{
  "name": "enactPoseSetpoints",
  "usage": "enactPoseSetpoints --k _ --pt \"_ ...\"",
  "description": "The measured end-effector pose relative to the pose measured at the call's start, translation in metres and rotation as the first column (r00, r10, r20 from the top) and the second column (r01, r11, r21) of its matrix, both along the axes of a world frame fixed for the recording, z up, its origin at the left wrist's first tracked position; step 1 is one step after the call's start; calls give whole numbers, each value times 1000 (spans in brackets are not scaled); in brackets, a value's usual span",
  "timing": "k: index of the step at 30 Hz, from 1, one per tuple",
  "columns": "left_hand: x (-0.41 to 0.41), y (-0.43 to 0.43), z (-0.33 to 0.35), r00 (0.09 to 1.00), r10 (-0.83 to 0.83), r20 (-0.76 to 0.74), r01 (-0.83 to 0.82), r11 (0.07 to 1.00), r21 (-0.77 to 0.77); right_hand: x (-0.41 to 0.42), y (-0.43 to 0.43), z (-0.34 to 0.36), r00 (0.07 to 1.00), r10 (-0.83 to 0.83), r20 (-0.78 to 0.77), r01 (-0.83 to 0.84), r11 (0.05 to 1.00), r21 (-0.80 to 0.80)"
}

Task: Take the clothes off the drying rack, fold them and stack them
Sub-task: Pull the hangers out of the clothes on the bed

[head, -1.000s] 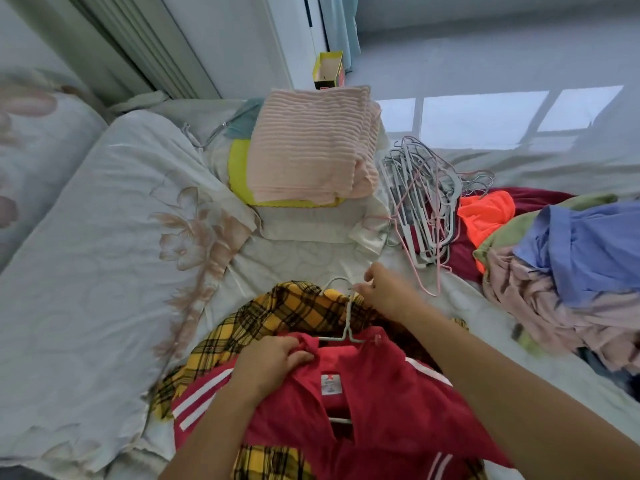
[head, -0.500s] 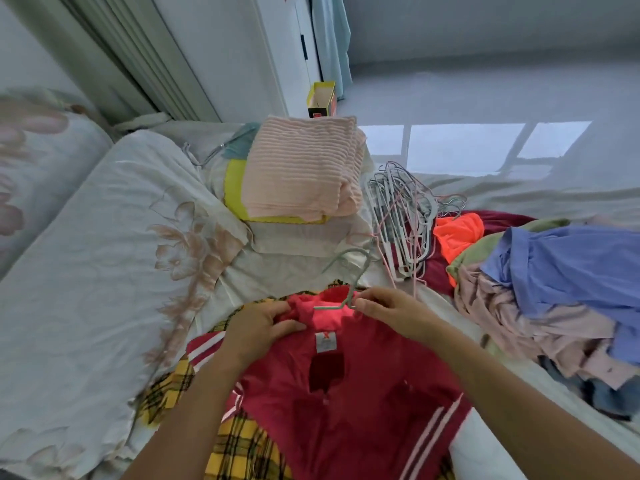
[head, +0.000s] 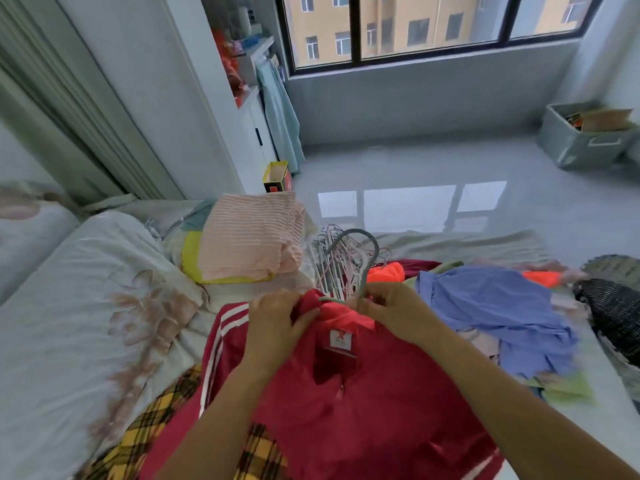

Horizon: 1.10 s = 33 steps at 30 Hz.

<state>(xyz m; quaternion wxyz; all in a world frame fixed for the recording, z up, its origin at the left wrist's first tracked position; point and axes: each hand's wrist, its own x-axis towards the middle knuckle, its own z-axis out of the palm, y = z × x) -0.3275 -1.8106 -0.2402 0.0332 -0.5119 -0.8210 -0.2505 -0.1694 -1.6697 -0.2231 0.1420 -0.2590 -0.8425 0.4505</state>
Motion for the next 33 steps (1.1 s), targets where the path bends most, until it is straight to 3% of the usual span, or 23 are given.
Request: enactPoseSetpoints --k 4,10,16,18,20,22,25,28,33 --pt "-10 -2 7 993 -16 113 20 999 -36 47 26 26 1000 -5 1 5 998 66" --pt "-19 -19 8 832 334 443 -339 938 -69 106 54 43 992 -107 -70 107 994 -5" --pt "-18 -9 7 486 464 740 -636 769 -65 124 59 52 987 -86 -134 76 994 -76" --pt "-14 -10 6 341 428 837 -709 701 -70 132 65 56 955 -144 -260 85 970 -226" --pt "-8 -11 1 272 406 872 -748 660 -74 138 76 60 886 -268 -380 99 908 -408" --pt "5 -4 -2 255 364 896 -698 711 -90 140 89 61 818 -386 -426 141 853 -503" --pt "41 17 -2 121 238 964 -573 810 -128 129 100 54 776 -472 -419 247 838 -487" --pt "74 34 6 38 158 987 -450 884 -124 124 110 52 663 -585 -468 331 789 -518" --pt "89 52 24 -24 12 1000 -462 887 -22 145 136 53 497 -695 -519 317 702 -638"
